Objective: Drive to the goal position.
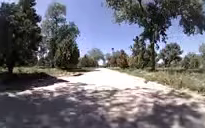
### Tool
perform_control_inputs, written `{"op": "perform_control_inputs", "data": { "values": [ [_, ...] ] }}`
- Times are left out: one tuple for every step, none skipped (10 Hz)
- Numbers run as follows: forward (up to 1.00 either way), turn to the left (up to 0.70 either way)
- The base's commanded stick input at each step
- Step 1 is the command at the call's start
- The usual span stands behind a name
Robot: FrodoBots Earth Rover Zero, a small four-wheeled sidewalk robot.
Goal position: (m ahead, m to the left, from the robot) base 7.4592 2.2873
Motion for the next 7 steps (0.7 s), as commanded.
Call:
{"op": "perform_control_inputs", "data": {
  "values": [
    [0.7,0.01],
    [0.7,0.01],
    [0.7,0.01],
    [0.7,0.01],
    [0.7,0.01],
    [0.7,0.01],
    [0.7,0.01]
  ]
}}
